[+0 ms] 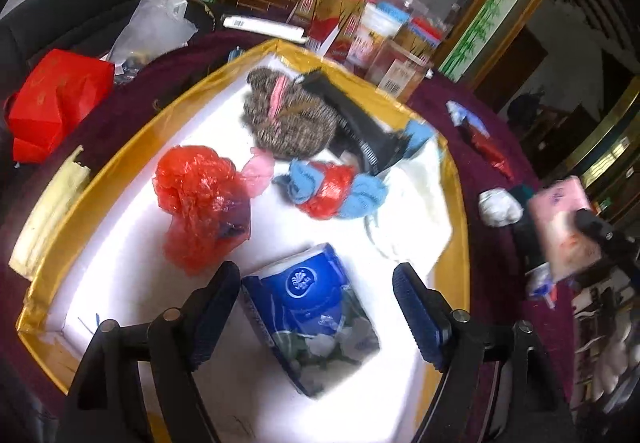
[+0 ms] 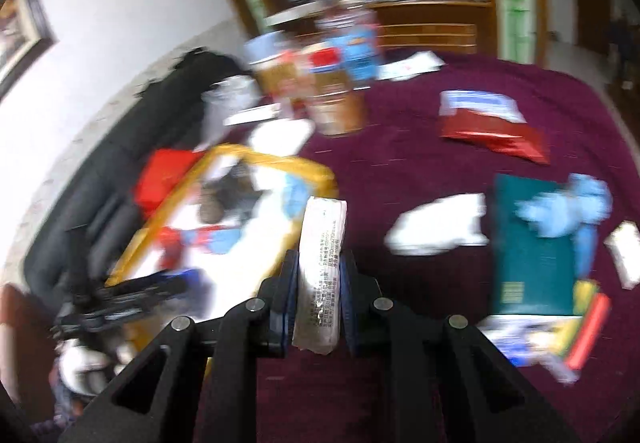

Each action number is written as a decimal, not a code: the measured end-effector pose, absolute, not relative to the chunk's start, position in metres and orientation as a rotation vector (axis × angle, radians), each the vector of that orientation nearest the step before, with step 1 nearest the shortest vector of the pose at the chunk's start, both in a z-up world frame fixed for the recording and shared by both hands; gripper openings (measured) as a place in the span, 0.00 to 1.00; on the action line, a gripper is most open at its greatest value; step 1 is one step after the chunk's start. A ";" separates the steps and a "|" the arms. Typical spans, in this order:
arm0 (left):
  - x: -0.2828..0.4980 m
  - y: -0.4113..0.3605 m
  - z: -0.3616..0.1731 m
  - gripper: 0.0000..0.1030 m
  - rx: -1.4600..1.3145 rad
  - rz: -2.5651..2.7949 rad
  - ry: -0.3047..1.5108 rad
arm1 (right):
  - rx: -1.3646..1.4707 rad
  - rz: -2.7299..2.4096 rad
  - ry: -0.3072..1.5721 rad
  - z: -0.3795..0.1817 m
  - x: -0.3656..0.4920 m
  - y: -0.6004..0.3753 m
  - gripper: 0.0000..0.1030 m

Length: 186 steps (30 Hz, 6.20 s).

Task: Organize soft objects

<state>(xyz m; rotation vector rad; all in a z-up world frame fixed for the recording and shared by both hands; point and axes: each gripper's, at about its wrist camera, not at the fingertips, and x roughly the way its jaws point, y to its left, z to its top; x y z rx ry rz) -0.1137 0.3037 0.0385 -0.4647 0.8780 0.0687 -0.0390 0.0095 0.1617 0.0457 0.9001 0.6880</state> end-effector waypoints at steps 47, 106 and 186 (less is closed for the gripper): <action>-0.135 0.181 0.095 0.80 -0.344 -0.176 0.804 | 0.161 0.367 0.711 0.145 -0.041 -0.139 0.61; -0.108 0.234 0.122 0.14 -0.204 0.018 0.800 | 0.349 0.497 0.621 0.125 0.030 -0.149 0.32; -0.155 0.082 0.108 0.99 -0.292 -0.356 0.761 | 0.303 0.132 0.526 0.156 -0.061 -0.249 1.00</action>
